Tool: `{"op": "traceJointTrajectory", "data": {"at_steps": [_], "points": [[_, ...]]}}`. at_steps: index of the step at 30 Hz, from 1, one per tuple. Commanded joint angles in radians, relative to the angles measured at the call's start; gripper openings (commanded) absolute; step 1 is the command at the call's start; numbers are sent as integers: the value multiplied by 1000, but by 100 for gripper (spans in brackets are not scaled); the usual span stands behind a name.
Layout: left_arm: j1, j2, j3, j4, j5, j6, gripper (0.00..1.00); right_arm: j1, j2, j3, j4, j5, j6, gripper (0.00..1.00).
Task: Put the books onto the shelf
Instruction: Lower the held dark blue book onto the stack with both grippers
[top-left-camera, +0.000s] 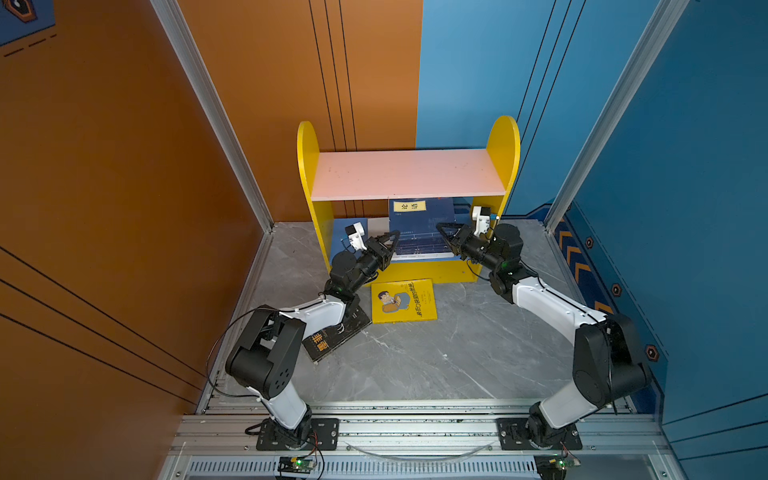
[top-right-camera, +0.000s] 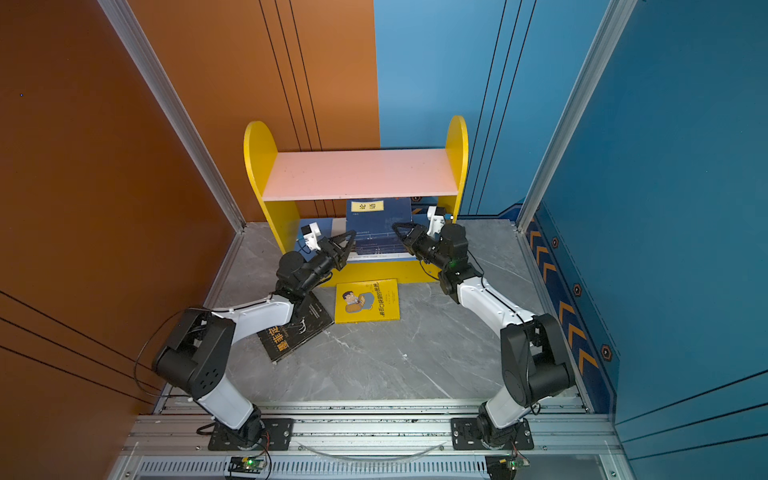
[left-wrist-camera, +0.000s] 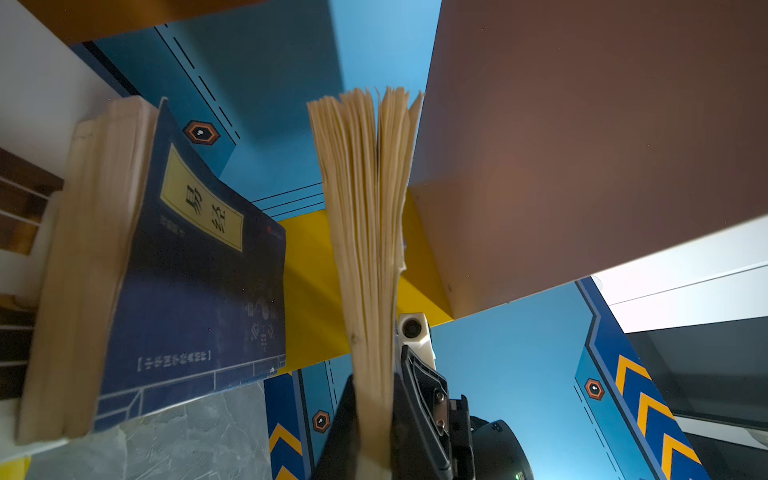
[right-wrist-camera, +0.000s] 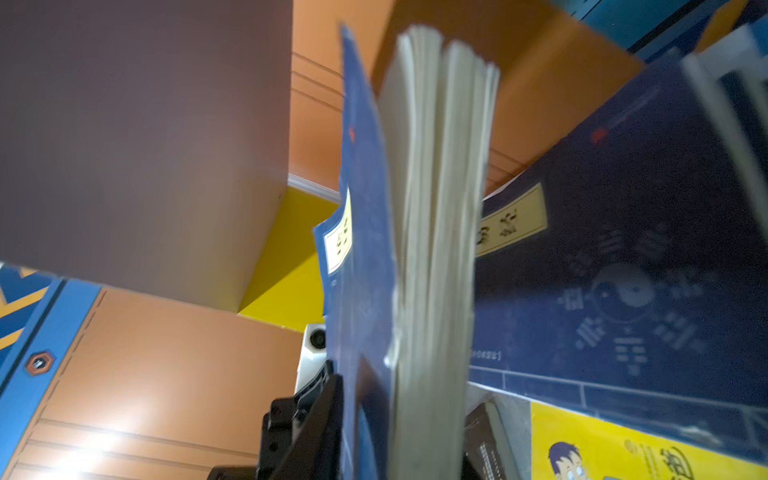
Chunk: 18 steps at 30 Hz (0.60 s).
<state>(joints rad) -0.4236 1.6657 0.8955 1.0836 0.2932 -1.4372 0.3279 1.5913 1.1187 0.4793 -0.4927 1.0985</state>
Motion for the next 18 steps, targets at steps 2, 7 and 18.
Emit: {"op": "traceJointTrajectory", "data": {"at_steps": [2, 7, 18], "points": [[0, 14, 77, -19, 17, 47, 0, 45, -47, 95, -391, 321, -315, 52], [-1, 43, 126, -62, 22, 72, 0, 39, -33, 96, -453, 507, -393, 64], [16, 79, 176, -104, 37, 100, 0, 27, -20, 130, -468, 579, -489, 76]]}}
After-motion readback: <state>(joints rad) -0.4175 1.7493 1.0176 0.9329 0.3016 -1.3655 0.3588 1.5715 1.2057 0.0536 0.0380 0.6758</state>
